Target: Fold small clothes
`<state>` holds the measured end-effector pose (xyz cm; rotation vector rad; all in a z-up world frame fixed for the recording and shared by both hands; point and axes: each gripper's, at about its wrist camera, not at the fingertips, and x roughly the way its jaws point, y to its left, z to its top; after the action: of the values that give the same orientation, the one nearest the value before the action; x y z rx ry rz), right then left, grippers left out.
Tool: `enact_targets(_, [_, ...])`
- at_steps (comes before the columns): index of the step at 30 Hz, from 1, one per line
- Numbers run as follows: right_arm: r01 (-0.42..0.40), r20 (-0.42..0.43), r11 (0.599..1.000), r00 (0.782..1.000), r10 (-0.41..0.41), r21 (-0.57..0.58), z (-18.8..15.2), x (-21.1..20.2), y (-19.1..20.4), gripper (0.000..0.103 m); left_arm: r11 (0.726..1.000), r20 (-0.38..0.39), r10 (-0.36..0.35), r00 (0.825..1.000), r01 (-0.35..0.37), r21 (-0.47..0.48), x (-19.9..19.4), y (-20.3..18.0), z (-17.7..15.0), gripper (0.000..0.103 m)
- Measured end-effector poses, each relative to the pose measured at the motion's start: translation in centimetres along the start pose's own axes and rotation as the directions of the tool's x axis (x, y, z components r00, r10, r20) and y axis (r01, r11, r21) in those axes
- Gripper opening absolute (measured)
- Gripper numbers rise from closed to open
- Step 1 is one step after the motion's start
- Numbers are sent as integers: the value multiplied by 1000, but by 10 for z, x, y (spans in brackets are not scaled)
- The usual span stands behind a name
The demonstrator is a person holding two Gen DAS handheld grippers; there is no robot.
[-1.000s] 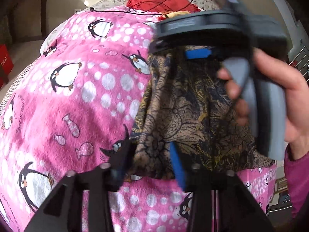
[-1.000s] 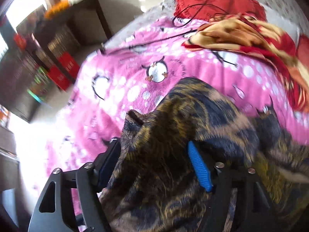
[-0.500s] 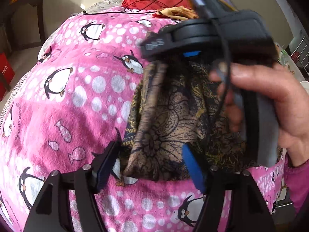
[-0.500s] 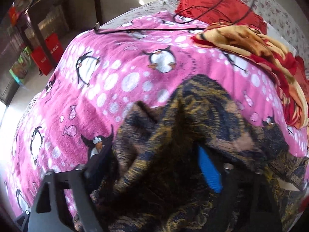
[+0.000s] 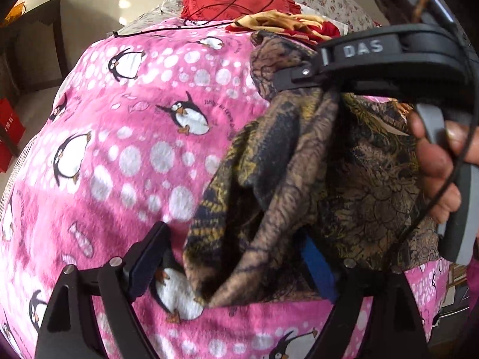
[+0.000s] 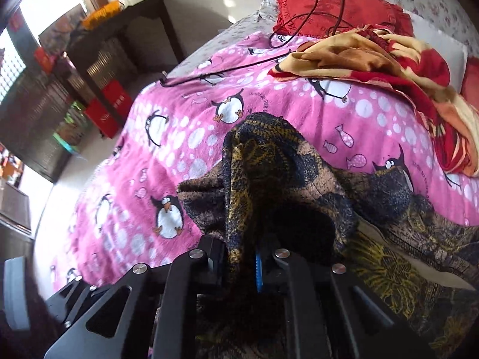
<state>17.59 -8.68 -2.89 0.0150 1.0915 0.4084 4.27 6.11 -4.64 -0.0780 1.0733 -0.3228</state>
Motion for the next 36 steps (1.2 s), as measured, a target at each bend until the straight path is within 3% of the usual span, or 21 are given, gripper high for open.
enact_targets(2, [-30,9,999,999,30,19,-2,-5,-4,10,1000,6,-13,1000,13,-2,1,-1,5,89])
enact_targets(3, [-42,12,999,999,42,27,-3,-8,-6,10,1000,8,-28,1000,28,-9,1,-1,6,82])
enact_targets(6, [-77,17,996,997,76,46,-2,-12,-12,10,987,-21,-148,989,146,-70,1,9,10,32])
enact_targets(7, [-89,17,995,996,88,52,-4,-16,-15,10,981,-23,-173,985,170,-88,-3,7,11,24])
enact_targets(10, [-121,30,991,992,120,63,-7,-31,-22,10,984,15,-173,985,173,-30,-24,-8,11,17])
enact_targets(16, [-166,102,978,983,153,129,-18,-84,-61,9,957,70,-270,960,259,134,-71,-70,16,16])
enact_targets(20, [-150,143,973,982,125,178,-34,-125,-100,8,914,48,-351,935,330,238,-81,-128,17,16])
enact_targets(29, [-47,186,965,983,-1,257,-94,-198,-187,7,813,-86,-437,895,434,388,-53,-256,2,16])
enact_targets(32, [7,168,955,984,-59,297,-115,-197,-216,7,805,-135,-431,892,447,390,-23,-286,-7,17])
enact_targets(33, [27,155,950,985,-79,313,-120,-193,-225,7,802,-157,-432,888,458,383,-12,-296,-10,21])
enact_targets(36, [84,105,926,986,-131,368,-138,-167,-251,9,806,-217,-422,881,473,356,9,-311,-21,55])
